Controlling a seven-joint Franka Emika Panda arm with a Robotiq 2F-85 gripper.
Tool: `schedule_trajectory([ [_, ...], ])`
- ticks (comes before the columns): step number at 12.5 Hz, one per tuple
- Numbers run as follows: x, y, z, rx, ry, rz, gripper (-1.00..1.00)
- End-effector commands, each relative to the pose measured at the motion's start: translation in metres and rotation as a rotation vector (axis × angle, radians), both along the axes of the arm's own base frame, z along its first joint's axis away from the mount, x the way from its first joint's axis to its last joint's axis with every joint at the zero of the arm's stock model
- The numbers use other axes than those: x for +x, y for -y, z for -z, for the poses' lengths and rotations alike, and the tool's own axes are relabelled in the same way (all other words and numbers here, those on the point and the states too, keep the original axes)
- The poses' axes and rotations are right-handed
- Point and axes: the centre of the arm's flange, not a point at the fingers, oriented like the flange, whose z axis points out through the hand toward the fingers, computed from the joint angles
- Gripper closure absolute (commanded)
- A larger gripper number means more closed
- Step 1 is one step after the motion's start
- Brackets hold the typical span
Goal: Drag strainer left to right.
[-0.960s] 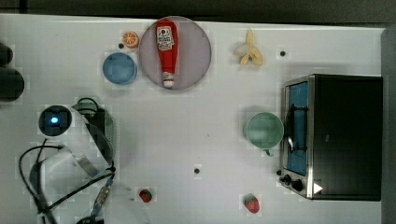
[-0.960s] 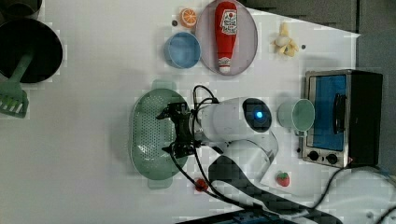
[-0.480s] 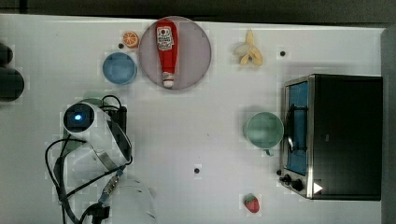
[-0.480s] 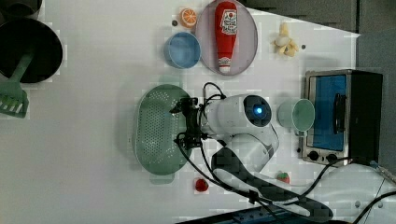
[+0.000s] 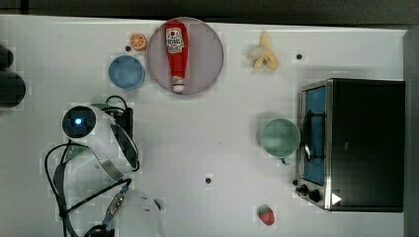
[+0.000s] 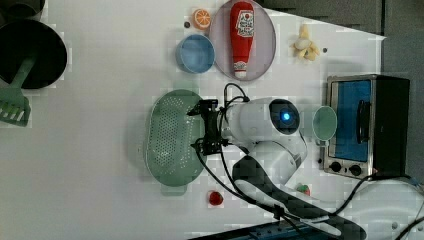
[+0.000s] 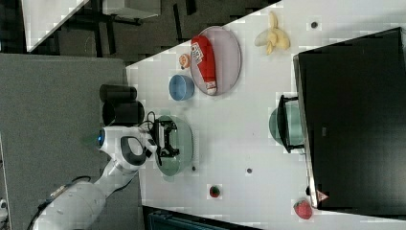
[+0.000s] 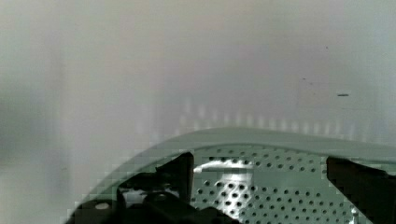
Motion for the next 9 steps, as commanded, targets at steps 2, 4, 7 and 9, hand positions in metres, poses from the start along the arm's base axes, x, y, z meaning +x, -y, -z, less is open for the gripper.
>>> schedule_trajectory([
  [2,-0.003,0.031,-0.007,-0.03,0.011,0.034,-1.0],
  [4,-0.003,0.051,-0.007,-0.035,0.008,-0.014,-1.0],
  [7,0.0,0.082,-0.005,-0.05,0.001,-0.013,-1.0],
  [9,0.001,0.099,-0.005,-0.06,-0.002,0.008,-1.0],
])
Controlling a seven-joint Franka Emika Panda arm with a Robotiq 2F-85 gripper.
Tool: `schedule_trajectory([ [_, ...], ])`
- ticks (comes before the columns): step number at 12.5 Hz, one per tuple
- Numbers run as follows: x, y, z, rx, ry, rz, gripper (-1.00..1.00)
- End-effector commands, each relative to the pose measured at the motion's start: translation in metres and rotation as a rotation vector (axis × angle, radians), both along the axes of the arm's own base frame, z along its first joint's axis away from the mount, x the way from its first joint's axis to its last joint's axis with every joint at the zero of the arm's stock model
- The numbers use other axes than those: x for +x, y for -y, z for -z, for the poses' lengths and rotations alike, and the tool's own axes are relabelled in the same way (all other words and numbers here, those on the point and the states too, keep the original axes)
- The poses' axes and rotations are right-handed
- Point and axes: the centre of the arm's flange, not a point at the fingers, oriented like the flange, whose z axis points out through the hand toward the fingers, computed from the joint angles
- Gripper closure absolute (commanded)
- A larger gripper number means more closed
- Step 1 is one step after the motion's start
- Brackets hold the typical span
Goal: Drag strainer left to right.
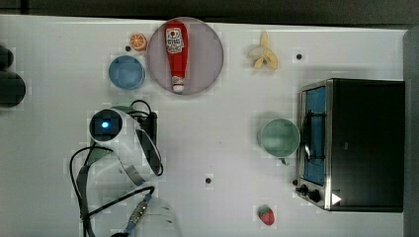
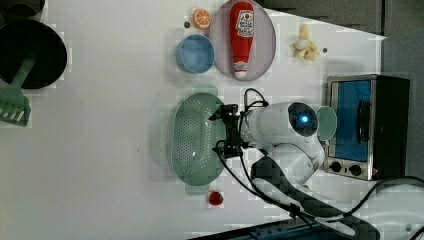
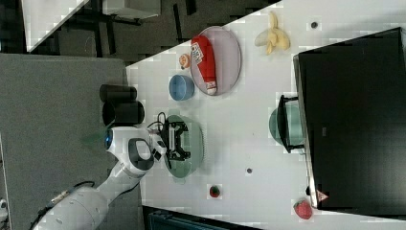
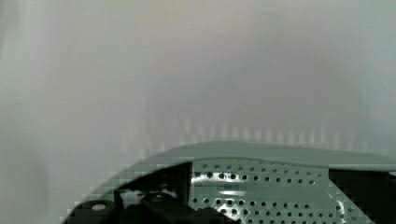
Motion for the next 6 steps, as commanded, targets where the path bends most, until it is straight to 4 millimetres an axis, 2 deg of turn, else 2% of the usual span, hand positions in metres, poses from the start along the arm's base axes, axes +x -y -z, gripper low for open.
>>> schedule_trajectory([
  [1,0.012,0.043,-0.011,-0.004,0.029,0.006,-1.0],
  [6,0.017,0.094,-0.01,-0.012,0.022,-0.06,-1.0],
])
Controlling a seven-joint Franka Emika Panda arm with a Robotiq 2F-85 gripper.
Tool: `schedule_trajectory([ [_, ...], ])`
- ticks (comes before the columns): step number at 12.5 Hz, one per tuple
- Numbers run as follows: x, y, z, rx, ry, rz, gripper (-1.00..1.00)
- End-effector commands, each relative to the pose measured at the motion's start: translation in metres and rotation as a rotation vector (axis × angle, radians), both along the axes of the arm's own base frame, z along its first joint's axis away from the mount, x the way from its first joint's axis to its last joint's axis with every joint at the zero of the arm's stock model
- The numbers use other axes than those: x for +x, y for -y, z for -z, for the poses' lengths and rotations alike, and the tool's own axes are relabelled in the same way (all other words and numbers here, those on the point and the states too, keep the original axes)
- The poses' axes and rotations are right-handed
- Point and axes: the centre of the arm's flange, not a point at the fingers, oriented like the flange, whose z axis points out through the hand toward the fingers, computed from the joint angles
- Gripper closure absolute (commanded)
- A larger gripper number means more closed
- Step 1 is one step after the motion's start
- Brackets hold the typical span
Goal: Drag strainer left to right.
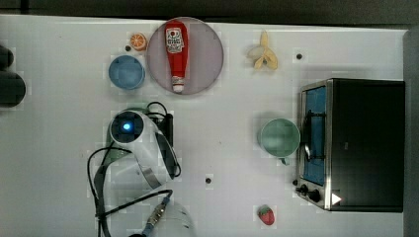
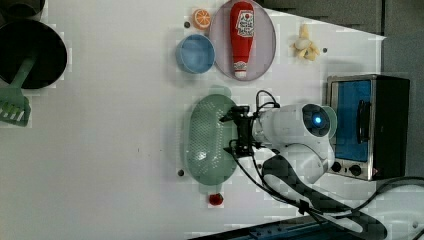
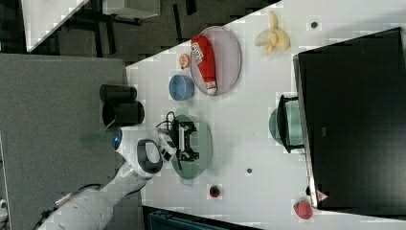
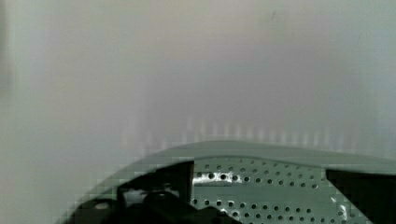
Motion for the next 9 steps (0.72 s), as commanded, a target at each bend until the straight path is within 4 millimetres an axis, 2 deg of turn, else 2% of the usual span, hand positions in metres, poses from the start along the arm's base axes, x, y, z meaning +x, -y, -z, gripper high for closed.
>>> schedule_trajectory([
  [1,0.023,0.058,-0.015,0.001,0.025,-0.034,-1.0],
  [6,0.025,0.103,-0.016,-0.024,0.024,0.0,-1.0],
  [9,0.025,0.127,-0.013,-0.028,0.023,-0.039,-1.0],
])
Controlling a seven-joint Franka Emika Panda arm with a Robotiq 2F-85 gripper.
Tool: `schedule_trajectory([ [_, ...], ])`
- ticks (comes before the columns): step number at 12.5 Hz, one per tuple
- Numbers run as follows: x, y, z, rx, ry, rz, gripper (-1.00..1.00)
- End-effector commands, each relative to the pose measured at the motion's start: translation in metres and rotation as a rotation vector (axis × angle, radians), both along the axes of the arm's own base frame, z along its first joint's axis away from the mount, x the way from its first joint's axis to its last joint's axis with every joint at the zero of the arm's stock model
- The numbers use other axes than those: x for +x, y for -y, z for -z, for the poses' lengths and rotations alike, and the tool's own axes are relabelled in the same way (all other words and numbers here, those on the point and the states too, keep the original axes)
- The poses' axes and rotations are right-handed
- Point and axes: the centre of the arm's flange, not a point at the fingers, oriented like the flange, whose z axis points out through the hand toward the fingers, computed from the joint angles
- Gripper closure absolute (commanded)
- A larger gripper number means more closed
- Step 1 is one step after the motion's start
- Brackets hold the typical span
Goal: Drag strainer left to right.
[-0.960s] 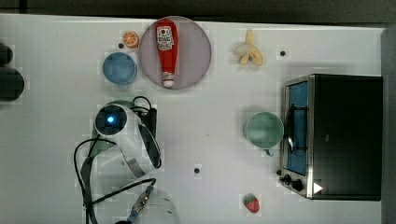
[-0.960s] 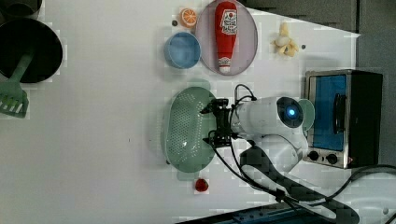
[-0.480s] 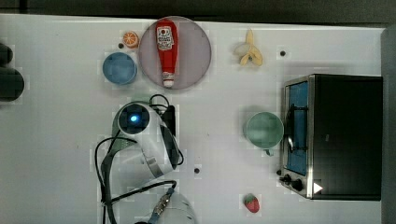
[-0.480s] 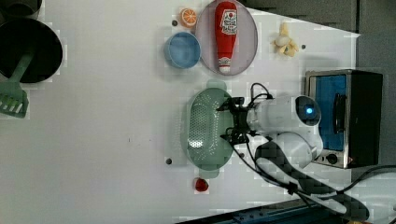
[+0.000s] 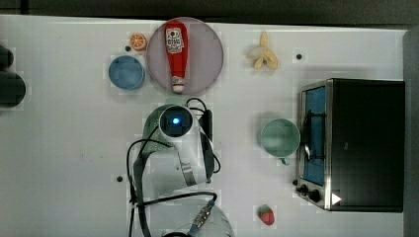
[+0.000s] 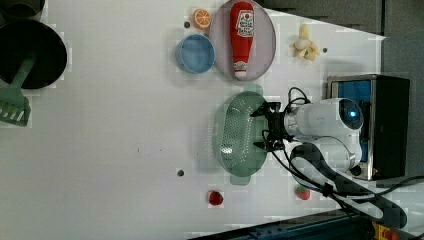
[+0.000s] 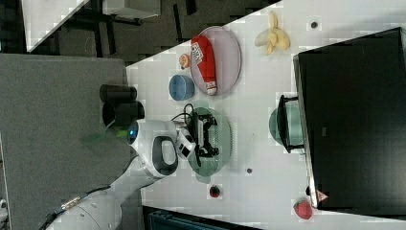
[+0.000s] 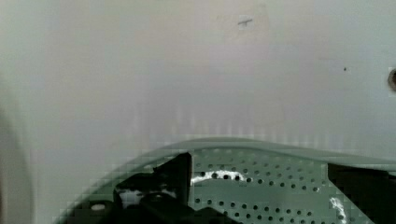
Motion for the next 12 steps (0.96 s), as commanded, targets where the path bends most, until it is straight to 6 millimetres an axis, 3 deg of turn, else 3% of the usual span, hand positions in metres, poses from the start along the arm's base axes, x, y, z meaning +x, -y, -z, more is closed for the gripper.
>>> schedule_trajectory([
  [1,0.011,0.037,-0.009,-0.006,0.023,-0.072,-1.0],
  [12,0.011,0.138,-0.01,-0.051,0.034,-0.062,-1.0],
])
